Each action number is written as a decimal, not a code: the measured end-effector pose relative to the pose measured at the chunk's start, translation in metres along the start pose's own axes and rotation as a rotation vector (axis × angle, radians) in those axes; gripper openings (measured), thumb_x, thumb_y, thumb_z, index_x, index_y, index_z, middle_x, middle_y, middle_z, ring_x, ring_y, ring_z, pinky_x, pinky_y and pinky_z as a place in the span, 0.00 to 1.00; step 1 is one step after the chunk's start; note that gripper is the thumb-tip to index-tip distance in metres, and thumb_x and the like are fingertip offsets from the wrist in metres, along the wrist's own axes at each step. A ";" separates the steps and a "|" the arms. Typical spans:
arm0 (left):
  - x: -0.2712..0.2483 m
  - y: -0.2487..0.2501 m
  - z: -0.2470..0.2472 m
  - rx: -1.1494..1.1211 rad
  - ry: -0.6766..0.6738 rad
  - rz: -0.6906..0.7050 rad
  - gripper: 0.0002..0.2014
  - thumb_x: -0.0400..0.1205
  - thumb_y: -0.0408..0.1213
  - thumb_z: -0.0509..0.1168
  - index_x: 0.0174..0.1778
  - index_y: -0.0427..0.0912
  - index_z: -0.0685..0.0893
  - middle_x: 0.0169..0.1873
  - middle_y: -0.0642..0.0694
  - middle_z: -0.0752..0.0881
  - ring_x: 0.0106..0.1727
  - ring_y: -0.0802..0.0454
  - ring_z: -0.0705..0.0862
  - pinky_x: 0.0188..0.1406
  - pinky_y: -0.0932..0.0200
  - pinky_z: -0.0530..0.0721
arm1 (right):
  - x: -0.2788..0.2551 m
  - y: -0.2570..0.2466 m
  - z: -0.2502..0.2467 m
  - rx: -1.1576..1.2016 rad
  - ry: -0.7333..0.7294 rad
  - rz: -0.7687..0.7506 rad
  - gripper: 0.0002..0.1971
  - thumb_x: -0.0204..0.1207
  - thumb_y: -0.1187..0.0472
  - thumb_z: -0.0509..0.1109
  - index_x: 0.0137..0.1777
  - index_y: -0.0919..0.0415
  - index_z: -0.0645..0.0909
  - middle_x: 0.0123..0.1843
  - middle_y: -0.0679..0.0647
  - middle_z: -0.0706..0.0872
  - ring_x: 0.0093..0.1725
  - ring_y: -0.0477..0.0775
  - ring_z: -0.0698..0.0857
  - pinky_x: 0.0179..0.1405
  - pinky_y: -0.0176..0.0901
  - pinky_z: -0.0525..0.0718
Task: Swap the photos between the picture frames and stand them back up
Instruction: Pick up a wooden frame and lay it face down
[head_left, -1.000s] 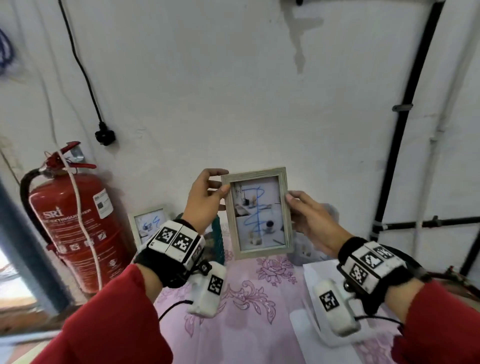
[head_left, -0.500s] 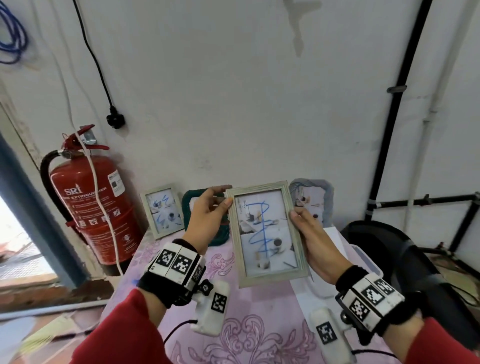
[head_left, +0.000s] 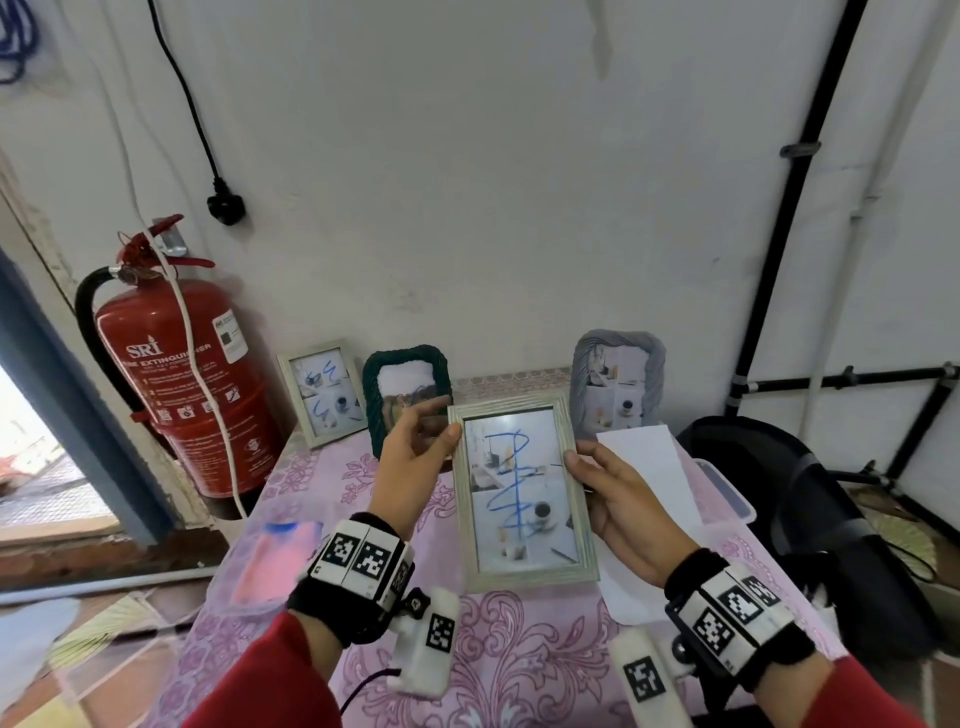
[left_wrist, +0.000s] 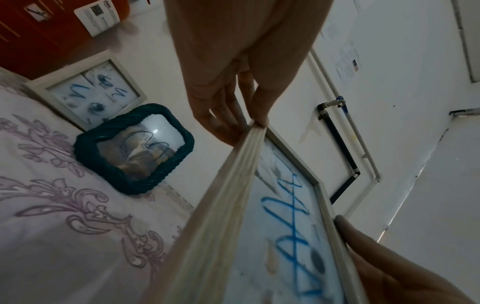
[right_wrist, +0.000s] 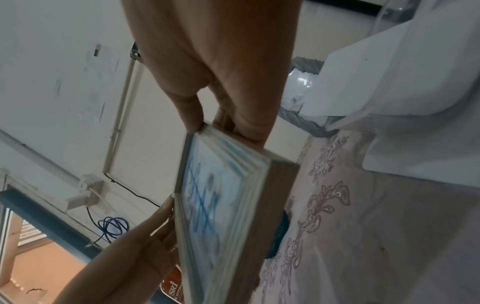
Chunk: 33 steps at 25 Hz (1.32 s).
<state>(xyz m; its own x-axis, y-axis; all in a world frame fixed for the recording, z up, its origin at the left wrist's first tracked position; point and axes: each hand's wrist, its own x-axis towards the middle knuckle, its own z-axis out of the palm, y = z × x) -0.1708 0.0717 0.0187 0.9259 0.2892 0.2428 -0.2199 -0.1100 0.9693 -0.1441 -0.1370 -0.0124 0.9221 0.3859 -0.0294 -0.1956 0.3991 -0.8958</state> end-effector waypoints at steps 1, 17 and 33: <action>-0.003 -0.004 0.001 0.042 -0.006 0.015 0.19 0.80 0.28 0.65 0.67 0.41 0.76 0.53 0.46 0.85 0.51 0.55 0.86 0.49 0.59 0.88 | 0.000 0.001 -0.001 0.005 0.007 0.003 0.12 0.81 0.62 0.62 0.63 0.64 0.76 0.54 0.60 0.85 0.46 0.53 0.85 0.43 0.43 0.87; -0.057 -0.024 0.054 0.340 -0.152 0.259 0.21 0.78 0.46 0.69 0.66 0.52 0.74 0.61 0.60 0.79 0.62 0.68 0.77 0.59 0.71 0.77 | 0.010 -0.010 0.011 0.170 -0.068 0.037 0.14 0.78 0.55 0.62 0.56 0.63 0.79 0.52 0.67 0.86 0.44 0.63 0.87 0.42 0.54 0.86; -0.045 -0.049 0.024 -0.213 0.151 -0.013 0.06 0.81 0.27 0.62 0.50 0.42 0.76 0.47 0.40 0.88 0.42 0.54 0.86 0.42 0.58 0.87 | 0.018 0.013 0.006 -0.407 0.147 -0.106 0.25 0.76 0.76 0.63 0.67 0.48 0.77 0.63 0.57 0.79 0.61 0.52 0.79 0.45 0.34 0.80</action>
<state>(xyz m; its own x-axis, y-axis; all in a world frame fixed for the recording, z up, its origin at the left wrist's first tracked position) -0.1945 0.0416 -0.0410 0.8761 0.4300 0.2178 -0.2828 0.0925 0.9547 -0.1321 -0.1199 -0.0220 0.9735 0.2259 0.0356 0.0228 0.0592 -0.9980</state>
